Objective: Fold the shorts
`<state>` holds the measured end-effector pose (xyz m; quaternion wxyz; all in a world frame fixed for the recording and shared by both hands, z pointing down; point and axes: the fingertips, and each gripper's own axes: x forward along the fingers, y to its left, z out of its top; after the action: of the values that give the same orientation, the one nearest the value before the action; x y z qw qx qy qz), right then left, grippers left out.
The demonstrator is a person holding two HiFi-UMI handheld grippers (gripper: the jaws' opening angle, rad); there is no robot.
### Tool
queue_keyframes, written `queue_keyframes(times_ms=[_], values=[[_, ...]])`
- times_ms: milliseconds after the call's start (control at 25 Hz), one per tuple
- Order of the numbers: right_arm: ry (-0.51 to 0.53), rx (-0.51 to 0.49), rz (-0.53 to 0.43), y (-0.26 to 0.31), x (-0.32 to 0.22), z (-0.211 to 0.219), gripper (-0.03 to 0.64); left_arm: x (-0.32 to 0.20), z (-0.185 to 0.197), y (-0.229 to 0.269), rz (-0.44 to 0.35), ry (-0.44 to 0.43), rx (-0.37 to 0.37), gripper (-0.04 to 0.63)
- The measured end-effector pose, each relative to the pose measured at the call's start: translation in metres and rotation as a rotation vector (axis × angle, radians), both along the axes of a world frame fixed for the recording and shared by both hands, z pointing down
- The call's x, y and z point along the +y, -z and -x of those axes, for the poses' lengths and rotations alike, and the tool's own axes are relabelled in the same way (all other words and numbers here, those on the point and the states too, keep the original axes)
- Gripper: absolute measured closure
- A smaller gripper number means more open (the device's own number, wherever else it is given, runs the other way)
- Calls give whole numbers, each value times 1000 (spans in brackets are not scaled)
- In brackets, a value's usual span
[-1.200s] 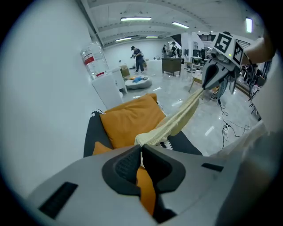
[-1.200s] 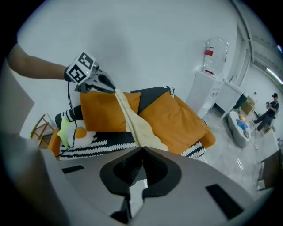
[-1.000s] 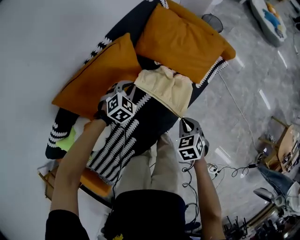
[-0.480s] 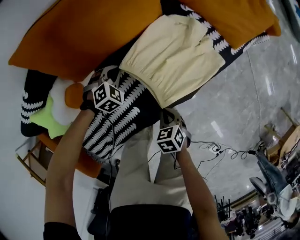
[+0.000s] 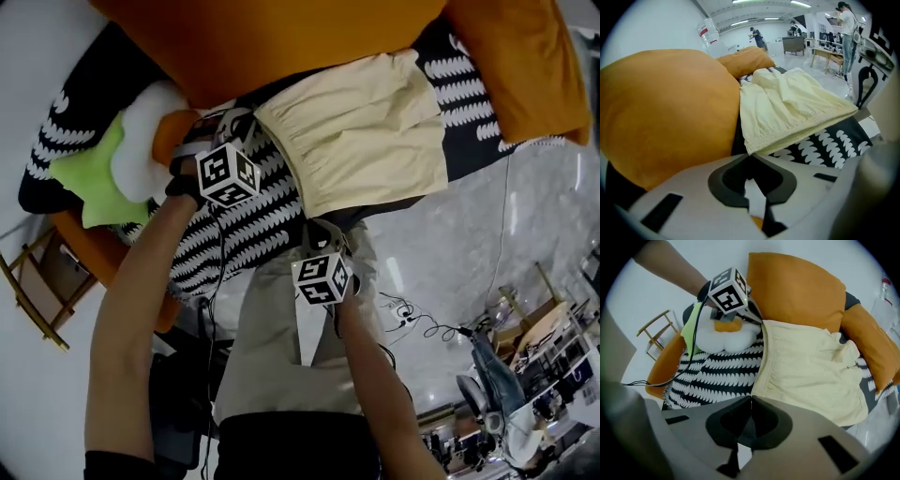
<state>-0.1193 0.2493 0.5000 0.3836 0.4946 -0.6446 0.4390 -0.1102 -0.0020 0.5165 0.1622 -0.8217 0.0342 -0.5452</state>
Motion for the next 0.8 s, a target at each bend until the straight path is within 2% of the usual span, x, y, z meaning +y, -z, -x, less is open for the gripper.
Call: queue_keyframes(times_ms=[160, 360, 400, 440, 480, 560, 680, 800], values=[[72, -30, 5, 2, -16, 40, 597, -15, 24, 4, -36, 34, -23, 551], [125, -68, -13, -8, -19, 71, 597, -18, 50, -2, -31, 101, -21, 523], [164, -68, -23, -9, -17, 79, 576, -21, 54, -2, -49, 114, -20, 491], [210, -66, -34, -7, -15, 88, 549, -25, 59, 0, -67, 122, -18, 400], [254, -67, -41, -3, -12, 97, 530, -28, 63, 4, -78, 128, -13, 335], [304, -77, -46, 6, -6, 108, 488, -27, 68, 12, -76, 152, 18, 305], [300, -93, -49, 14, -1, 105, 448, -19, 77, 20, -47, 235, 73, 278], [299, -78, -61, 7, -4, 87, 448, -4, 85, 23, -5, 323, 147, 278]])
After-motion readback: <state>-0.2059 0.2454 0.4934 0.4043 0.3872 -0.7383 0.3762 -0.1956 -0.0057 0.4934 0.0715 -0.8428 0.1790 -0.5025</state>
